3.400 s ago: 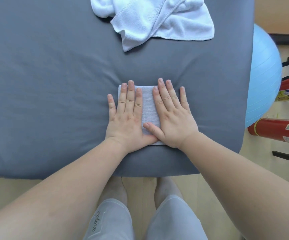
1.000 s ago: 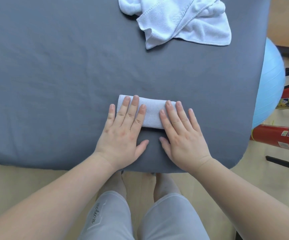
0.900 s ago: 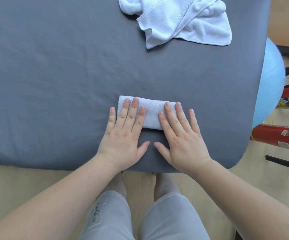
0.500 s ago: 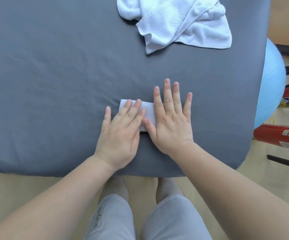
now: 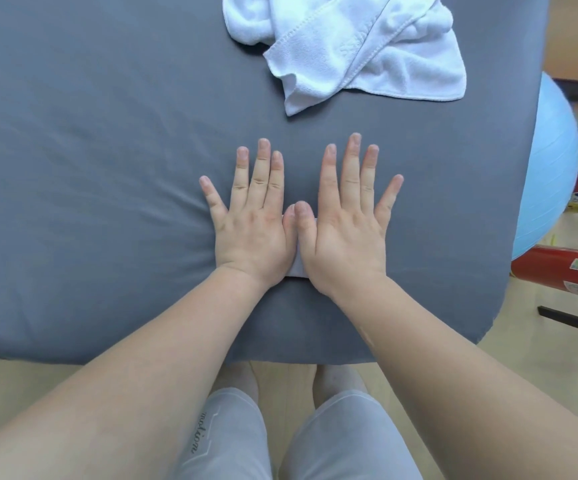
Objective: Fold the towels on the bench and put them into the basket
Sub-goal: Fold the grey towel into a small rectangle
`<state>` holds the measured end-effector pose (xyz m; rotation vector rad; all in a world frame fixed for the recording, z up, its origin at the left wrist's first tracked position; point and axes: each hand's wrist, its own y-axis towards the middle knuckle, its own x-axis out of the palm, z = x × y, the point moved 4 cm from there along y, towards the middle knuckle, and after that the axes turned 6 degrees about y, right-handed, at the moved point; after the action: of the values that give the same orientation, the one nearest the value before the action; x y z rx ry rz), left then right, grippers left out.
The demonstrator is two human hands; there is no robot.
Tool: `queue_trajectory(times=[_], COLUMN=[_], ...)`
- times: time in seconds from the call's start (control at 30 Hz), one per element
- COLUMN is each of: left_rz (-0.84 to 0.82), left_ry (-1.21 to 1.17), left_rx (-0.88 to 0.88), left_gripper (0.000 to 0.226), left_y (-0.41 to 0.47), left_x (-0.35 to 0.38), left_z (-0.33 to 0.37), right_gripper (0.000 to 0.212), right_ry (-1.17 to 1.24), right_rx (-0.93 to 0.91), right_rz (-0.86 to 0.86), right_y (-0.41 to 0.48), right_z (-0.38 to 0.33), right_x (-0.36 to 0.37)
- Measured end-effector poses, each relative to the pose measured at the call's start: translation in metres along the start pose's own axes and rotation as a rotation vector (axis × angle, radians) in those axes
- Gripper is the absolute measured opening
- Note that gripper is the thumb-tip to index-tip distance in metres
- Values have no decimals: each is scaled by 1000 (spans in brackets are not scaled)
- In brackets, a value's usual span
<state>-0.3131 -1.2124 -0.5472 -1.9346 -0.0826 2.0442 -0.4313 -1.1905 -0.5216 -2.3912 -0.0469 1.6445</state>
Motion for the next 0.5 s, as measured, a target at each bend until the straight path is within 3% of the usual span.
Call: queue_trajectory(times=[0.5], left_rz=[34], left_ry=[-20], left_rx=[21], left_gripper=[75], left_y=[13], left_x=[27], left_z=[-6], right_gripper=[75], right_ry=[3], right_rx=[43], right_rz=[49], right_y=[21], right_z=[21], right_x=[45])
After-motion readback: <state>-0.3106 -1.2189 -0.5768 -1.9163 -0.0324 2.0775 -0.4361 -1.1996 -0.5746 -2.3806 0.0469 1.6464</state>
